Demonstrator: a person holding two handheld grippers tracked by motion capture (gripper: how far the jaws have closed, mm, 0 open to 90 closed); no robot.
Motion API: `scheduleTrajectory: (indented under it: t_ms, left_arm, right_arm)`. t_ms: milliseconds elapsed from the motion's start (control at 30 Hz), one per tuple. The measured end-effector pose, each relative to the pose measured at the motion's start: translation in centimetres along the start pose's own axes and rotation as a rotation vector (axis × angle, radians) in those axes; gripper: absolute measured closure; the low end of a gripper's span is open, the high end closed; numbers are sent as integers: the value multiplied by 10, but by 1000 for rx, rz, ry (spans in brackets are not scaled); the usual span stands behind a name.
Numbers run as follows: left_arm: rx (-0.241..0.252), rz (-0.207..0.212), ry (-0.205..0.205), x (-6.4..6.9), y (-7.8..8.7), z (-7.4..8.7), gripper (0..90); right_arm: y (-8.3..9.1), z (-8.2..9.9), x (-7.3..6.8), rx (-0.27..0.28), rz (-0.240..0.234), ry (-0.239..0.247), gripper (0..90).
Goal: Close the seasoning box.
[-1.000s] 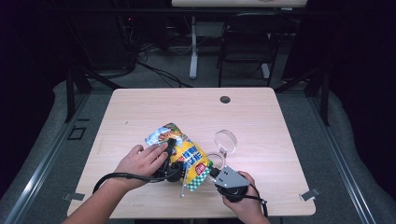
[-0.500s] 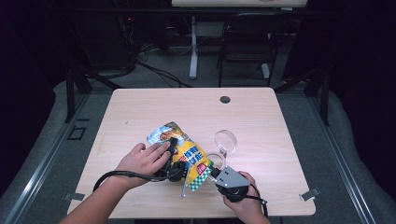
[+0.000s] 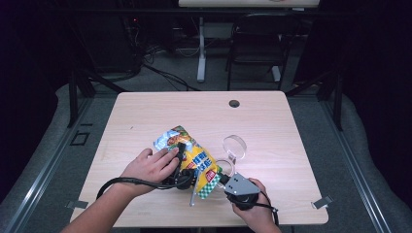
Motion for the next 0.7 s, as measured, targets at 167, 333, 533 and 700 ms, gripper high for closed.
scheduleTrajectory:
  t_ms: [167,333,533,700]
  left_arm:
    - [2,-13,-12,-2,2,-1,686]
    - [5,-16,-14,-3,3,-2,704]
    - [1,-18,-27,-5,6,-3,708]
    - [3,-26,-41,-8,9,-4,709]
  right_arm:
    - [0,1,2,0,6,-3,895]
    - [0,1,3,-2,12,-12,896]
    - [0,2,4,-6,15,-15,897]
    - [0,2,4,-4,17,-21,897]
Point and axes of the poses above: each handheld gripper's, and its own axes: y roughly backward along the jaws, z roughly out of its underside, x roughly to its right, the point moved 4 cm from there along -y, roughly forward along the jaws, and after that the axes turned 2 degrees about x, right-handed, at the moved point
